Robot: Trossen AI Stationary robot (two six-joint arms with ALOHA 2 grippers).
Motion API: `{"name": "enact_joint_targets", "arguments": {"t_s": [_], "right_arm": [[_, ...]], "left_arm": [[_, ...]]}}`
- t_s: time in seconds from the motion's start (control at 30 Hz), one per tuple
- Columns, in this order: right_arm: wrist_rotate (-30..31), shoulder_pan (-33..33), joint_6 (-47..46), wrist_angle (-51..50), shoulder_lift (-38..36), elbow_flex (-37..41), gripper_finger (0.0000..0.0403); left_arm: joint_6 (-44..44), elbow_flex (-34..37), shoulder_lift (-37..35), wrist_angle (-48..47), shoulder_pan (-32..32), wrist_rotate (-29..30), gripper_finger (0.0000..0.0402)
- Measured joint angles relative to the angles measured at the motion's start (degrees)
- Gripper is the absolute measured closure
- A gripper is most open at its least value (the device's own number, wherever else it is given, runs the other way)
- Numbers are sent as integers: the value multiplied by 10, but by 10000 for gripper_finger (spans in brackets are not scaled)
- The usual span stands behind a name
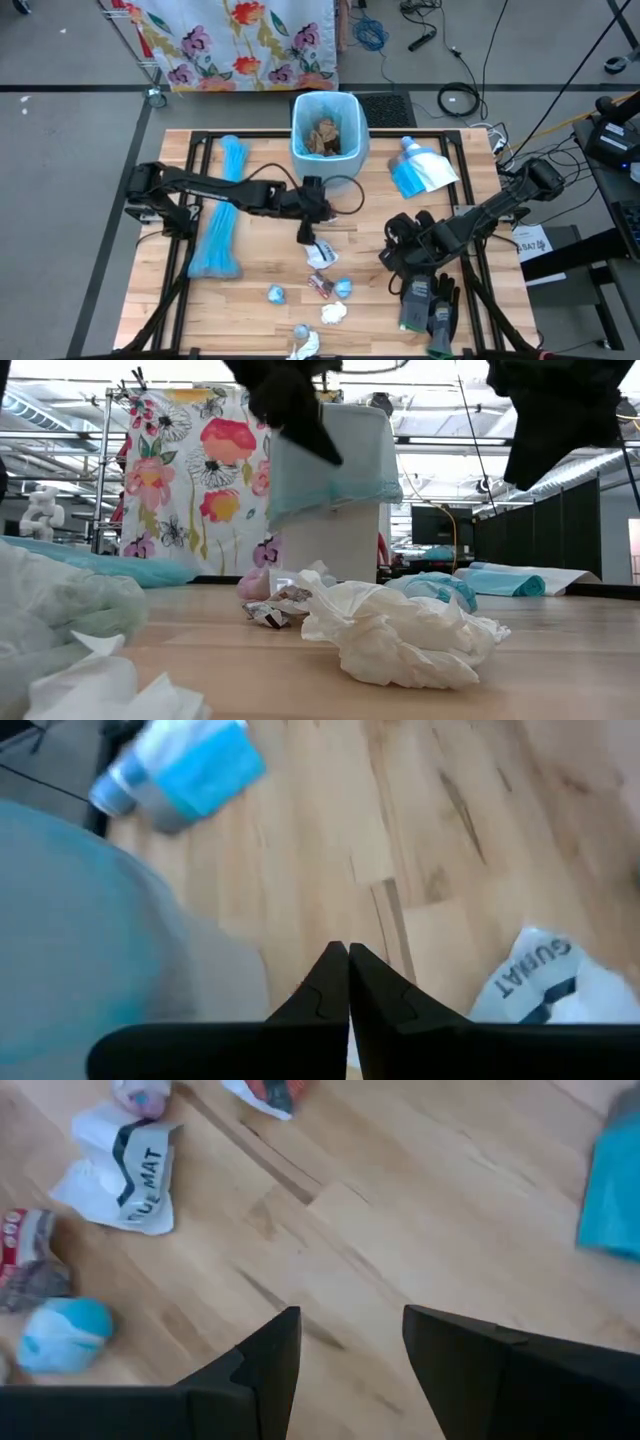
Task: Place trash/remove bag and relplace
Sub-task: Put the orange paper into the blue trash bag inside the white trash bin
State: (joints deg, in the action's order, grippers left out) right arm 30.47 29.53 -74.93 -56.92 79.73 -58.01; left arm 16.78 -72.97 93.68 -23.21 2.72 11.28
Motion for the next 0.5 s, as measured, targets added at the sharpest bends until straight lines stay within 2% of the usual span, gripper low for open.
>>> {"name": "enact_joint_targets", "arguments": {"t_s": [0.1, 0.27, 0.37, 0.5], "right_arm": [[-5, -14, 41, 28, -4, 29, 234], [-23, -27, 82, 165, -25, 116, 234], [-25, -25, 86, 241, -34, 161, 234], [-48, -26, 88, 268, -34, 183, 234]], "left_arm": [[0, -40, -2, 1, 0, 3, 400], [-5, -55, -2, -6, 0, 3, 399], [-74, -55, -1, -6, 2, 16, 385], [-173, -56, 4, -24, 2, 28, 354]]}}
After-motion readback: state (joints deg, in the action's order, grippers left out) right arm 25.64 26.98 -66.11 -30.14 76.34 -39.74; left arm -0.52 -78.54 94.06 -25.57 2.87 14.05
